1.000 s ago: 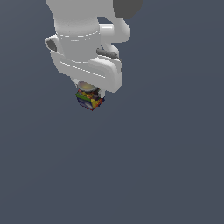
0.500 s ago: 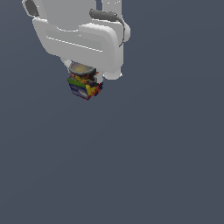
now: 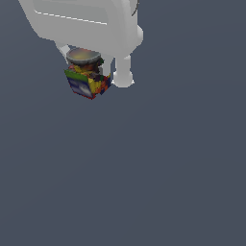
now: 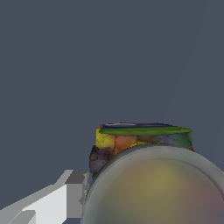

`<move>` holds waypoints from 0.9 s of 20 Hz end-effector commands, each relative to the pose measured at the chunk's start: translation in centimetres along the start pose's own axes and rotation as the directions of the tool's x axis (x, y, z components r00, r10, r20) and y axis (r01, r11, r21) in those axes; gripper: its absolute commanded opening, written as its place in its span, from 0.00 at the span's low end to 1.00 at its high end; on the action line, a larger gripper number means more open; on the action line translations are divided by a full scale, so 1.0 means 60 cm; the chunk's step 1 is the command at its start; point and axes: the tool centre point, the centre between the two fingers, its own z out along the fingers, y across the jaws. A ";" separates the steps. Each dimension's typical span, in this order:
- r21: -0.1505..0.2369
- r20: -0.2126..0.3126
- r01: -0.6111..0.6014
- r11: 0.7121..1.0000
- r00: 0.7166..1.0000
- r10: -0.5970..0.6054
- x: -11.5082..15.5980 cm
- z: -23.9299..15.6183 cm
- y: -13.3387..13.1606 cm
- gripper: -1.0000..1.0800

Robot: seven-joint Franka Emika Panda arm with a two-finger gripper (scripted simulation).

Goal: Pick up the object and move it to a goal position.

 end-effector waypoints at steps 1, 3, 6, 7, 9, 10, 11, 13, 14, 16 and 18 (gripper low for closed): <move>0.001 -0.003 0.000 1.000 1.000 0.000 0.004 -0.019 -0.001 0.00; 0.001 -0.003 0.000 1.000 1.000 0.000 0.006 -0.029 -0.002 0.00; 0.001 -0.003 0.000 1.000 1.000 0.000 0.010 -0.041 -0.004 0.00; 0.001 -0.003 0.000 1.000 1.000 0.000 0.011 -0.045 -0.004 0.00; 0.001 -0.003 0.000 1.000 1.000 0.000 0.012 -0.050 -0.005 0.00; 0.001 -0.003 0.000 1.000 1.000 0.000 0.013 -0.053 -0.005 0.00; 0.001 -0.003 0.000 1.000 1.000 0.000 0.014 -0.055 -0.005 0.00; 0.002 -0.003 0.000 1.000 1.000 0.000 0.015 -0.058 -0.005 0.00; 0.002 -0.003 0.000 1.000 1.000 0.000 0.015 -0.059 -0.006 0.00; 0.002 -0.003 0.000 1.000 1.000 0.000 0.016 -0.061 -0.006 0.00; 0.002 -0.003 0.000 1.000 1.000 0.000 0.017 -0.063 -0.006 0.00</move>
